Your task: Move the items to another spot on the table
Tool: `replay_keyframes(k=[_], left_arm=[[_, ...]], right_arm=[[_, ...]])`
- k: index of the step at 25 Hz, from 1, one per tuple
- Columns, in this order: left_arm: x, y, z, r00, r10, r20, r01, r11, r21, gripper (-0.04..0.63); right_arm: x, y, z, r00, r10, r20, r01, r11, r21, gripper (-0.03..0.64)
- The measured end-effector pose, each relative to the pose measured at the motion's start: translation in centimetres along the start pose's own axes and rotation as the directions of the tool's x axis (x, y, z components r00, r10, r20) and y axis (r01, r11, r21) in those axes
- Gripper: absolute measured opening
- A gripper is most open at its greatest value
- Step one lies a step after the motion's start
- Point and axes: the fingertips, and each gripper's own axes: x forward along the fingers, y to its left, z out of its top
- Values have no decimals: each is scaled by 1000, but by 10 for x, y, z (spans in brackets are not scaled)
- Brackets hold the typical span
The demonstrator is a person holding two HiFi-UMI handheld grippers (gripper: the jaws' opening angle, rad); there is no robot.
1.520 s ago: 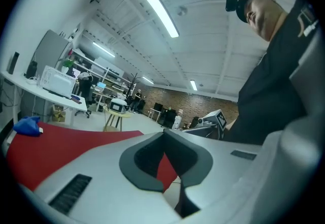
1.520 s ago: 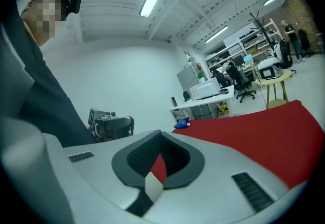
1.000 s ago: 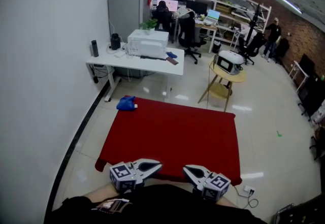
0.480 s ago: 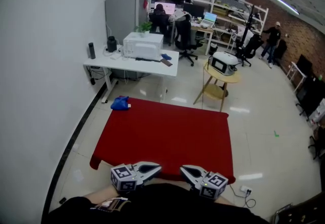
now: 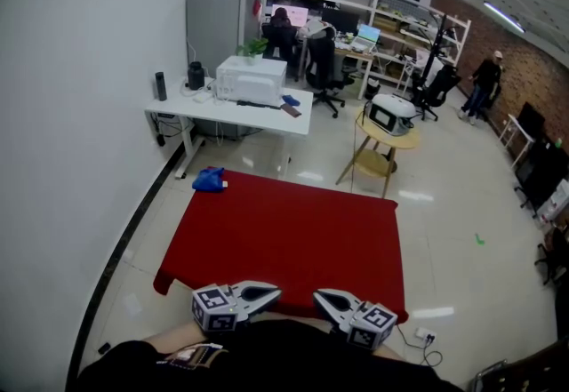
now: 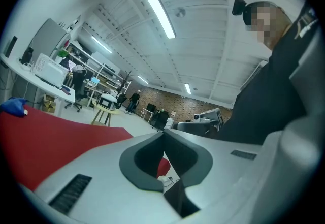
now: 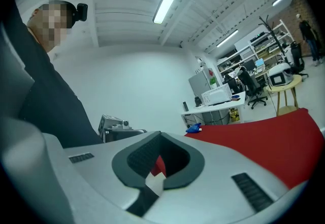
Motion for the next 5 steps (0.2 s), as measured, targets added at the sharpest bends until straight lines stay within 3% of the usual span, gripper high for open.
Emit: replay_keyframes(k=[5], left_arm=[[4,-3,-6,1000,-10,-6,10,1000,9,-8]], right_arm=[[-5,1,-3,1000,16,1,-16,1000,0,-11]])
